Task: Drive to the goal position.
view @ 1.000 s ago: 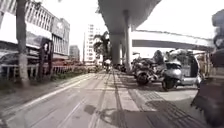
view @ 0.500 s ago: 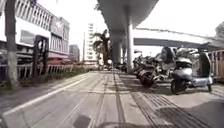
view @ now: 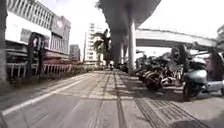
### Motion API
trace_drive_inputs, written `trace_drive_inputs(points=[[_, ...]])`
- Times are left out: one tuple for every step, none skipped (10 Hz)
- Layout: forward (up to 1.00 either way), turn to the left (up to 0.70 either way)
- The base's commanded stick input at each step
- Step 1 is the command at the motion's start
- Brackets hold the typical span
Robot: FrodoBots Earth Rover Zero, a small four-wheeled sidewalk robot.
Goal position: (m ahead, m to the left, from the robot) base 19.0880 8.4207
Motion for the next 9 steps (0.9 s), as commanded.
trace_drive_inputs(points=[[0.70, 0.00], [0.70, 0.00], [0.70, 0.00], [0.70, 0.00], [0.70, 0.00], [0.70, 0.00], [0.70, 0.00], [0.70, 0.00], [0.70, 0.00]])
